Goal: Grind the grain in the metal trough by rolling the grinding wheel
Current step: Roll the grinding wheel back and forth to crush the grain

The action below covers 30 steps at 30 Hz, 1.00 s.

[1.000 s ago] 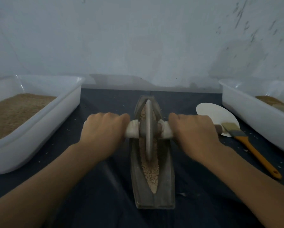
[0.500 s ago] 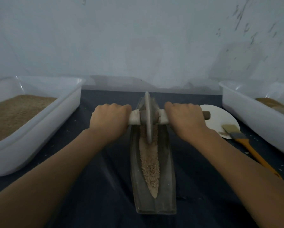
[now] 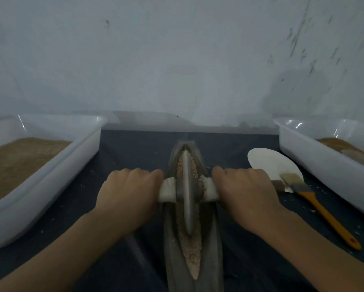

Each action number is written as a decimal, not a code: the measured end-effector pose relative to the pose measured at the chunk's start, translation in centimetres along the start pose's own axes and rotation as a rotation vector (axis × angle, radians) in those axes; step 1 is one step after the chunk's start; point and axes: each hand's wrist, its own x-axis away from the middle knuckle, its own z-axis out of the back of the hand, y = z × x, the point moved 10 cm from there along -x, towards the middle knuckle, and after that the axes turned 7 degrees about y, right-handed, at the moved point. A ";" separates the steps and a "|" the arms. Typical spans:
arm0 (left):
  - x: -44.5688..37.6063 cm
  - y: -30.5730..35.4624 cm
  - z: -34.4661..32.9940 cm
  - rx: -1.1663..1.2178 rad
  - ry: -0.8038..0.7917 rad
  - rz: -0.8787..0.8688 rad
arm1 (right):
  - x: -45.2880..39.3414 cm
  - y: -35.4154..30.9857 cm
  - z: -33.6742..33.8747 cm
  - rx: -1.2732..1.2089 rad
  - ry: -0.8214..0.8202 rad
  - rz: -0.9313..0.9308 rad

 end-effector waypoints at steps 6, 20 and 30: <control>-3.8 -0.9 -2.2 -0.065 0.020 0.024 | -3.2 2.1 -3.8 -0.081 -0.037 -0.111; -0.1 0.1 0.4 0.023 0.022 -0.029 | -0.4 -0.2 -0.3 -0.085 -0.082 -0.018; -1.9 -1.2 -1.8 0.042 -0.015 0.059 | -2.5 0.9 -1.9 -0.109 -0.048 -0.054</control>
